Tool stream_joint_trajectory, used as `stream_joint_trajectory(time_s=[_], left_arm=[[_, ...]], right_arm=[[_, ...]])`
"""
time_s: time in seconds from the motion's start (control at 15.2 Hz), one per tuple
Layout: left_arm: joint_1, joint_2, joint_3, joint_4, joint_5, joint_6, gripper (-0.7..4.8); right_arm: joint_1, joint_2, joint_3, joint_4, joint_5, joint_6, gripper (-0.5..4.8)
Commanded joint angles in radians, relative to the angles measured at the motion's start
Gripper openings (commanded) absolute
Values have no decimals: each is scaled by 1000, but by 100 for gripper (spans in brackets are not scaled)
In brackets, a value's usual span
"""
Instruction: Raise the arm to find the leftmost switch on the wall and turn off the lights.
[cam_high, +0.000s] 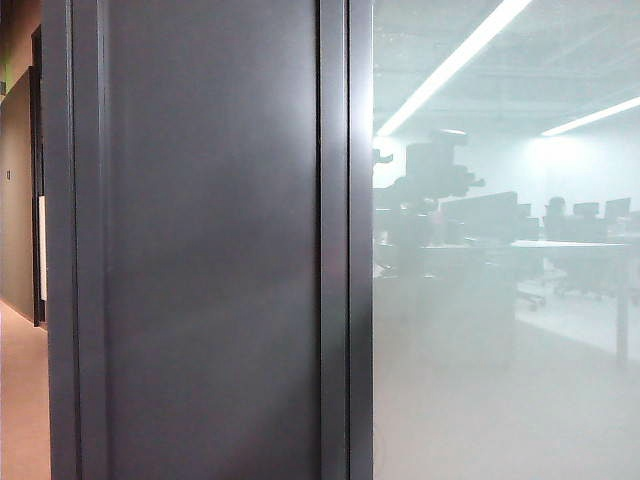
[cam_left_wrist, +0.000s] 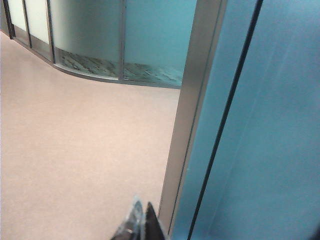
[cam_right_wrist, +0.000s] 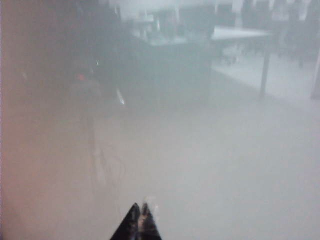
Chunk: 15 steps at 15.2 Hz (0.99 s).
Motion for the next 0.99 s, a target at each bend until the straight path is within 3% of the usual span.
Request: stream_joint_trajectory(time_s=[0.07, 0.79, 0.99], left_arm=[[2, -1, 1, 6, 3, -2, -5], [2, 0, 1, 6, 3, -2, -5], [2, 0, 1, 6, 3, -2, -5]], right_arm=[[1, 0, -19, 69, 1, 1, -1], [-1, -55, -105, 99, -8, 20, -1], [-2, -55, -105, 97, -99, 19, -1]])
